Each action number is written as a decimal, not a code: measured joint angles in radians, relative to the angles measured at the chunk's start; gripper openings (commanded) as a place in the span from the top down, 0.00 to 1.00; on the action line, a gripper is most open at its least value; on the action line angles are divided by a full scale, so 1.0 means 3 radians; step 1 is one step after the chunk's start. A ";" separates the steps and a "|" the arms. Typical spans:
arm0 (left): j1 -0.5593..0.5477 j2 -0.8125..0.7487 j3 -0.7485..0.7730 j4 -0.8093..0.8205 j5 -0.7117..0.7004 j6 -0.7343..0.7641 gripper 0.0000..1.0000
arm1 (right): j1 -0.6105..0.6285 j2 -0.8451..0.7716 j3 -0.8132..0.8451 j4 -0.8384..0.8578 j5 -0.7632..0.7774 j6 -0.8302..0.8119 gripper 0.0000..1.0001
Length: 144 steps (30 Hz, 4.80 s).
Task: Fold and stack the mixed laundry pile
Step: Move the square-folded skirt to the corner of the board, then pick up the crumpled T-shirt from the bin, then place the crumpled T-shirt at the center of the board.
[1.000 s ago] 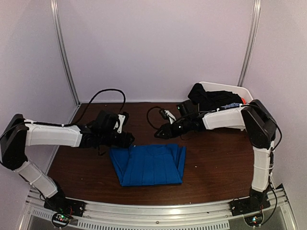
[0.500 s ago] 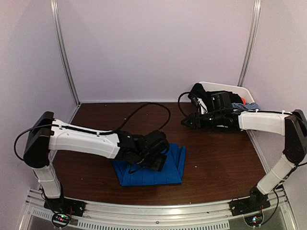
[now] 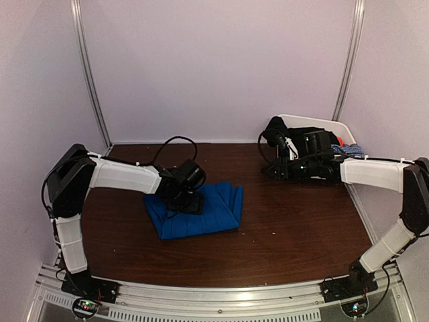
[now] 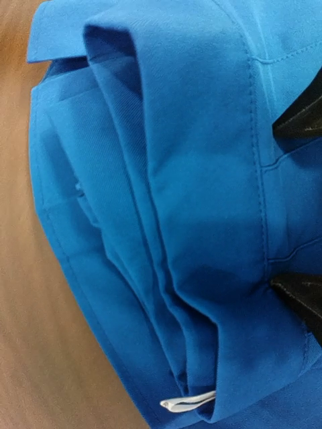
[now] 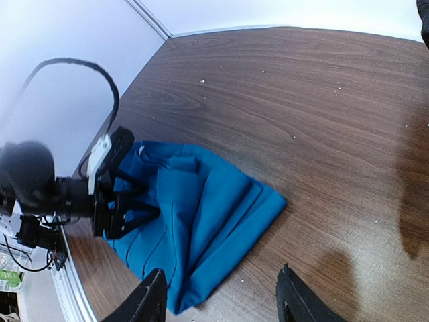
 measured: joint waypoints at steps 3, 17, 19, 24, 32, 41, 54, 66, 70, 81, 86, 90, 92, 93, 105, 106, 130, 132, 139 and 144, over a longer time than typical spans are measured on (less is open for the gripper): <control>0.0356 0.0086 0.0114 0.0019 0.0088 0.0317 0.29 | -0.0017 0.0001 0.0000 0.0003 -0.0031 0.0000 0.43; 0.1587 0.1130 0.1774 -0.0468 0.0745 0.1825 0.32 | -0.0139 0.0024 -0.0046 0.0084 -0.0177 0.0013 0.43; 0.1718 0.1326 0.2101 -0.0566 0.0814 0.1928 0.32 | -0.0146 0.0048 -0.0046 0.0103 -0.0203 0.0022 0.43; 0.1956 0.1776 0.2875 -0.0791 0.0838 0.2193 0.32 | -0.0153 0.0076 -0.0050 0.0128 -0.0253 0.0036 0.43; 0.2216 0.2140 0.3573 -0.1066 0.0889 0.2475 0.27 | -0.0153 0.0076 -0.0051 0.0132 -0.0317 0.0047 0.42; 0.2294 0.1790 0.3560 -0.1209 0.0680 0.2686 0.03 | -0.0153 0.0076 0.0079 0.0092 -0.0356 -0.0034 0.30; 0.2117 -0.0937 0.1629 -0.0211 0.0398 0.2485 0.02 | -0.0159 -0.0168 0.0636 -0.0126 0.0146 -0.0411 0.00; 0.1996 -0.2167 -0.0720 0.0580 0.0731 0.1857 0.02 | -0.0258 -0.0595 0.1057 -0.0703 0.1405 -0.0668 0.00; 0.1713 -0.2162 -0.0959 0.0612 0.0783 0.1784 0.02 | -0.0515 -0.0745 0.1104 -0.0947 0.1691 -0.0717 0.00; 0.1493 -0.2092 -0.0969 0.0689 0.0820 0.1751 0.02 | -0.1170 0.0422 0.1830 -0.1310 0.2218 -0.0820 0.00; 0.1493 -0.2051 -0.0969 0.0689 0.0843 0.1745 0.02 | -0.1221 0.1123 0.2364 -0.1452 0.2305 -0.0860 0.00; 0.1493 -0.2027 -0.0969 0.0689 0.0857 0.1738 0.02 | -0.1312 0.1682 0.2931 -0.1512 0.2387 -0.0912 0.00; 0.1493 -0.2026 -0.0969 0.0689 0.0860 0.1740 0.02 | -0.1339 0.1934 0.3184 -0.1534 0.2416 -0.0924 0.00; 0.1493 -0.2026 -0.0969 0.0689 0.0860 0.1740 0.02 | -0.1349 0.2050 0.3307 -0.1556 0.2430 -0.0928 0.01; 0.1493 -0.2024 -0.0969 0.0685 0.0851 0.1740 0.02 | -0.1358 0.2763 0.4119 -0.1858 0.2429 -0.0977 1.00; 0.1493 -0.2024 -0.0969 0.0685 0.0844 0.1740 0.02 | -0.1358 0.2761 0.4133 -0.1872 0.2401 -0.0975 1.00; 0.1493 -0.2024 -0.0969 0.0777 0.0821 0.1581 0.02 | -0.0369 0.1033 0.4494 -0.1471 0.1068 -0.0846 1.00; 0.1493 -0.2024 -0.0969 0.0785 0.0777 0.1548 0.02 | -0.0126 0.1038 0.4599 -0.1448 0.1010 -0.0833 1.00; 0.1493 -0.2035 -0.0969 0.0827 0.0618 0.1415 0.02 | 0.0793 0.1160 0.5081 -0.1264 0.0777 -0.0799 1.00; 0.1493 -0.2113 -0.0970 0.0827 0.0437 0.1319 0.02 | 0.1143 0.1170 0.5183 -0.0898 0.0638 -0.0707 1.00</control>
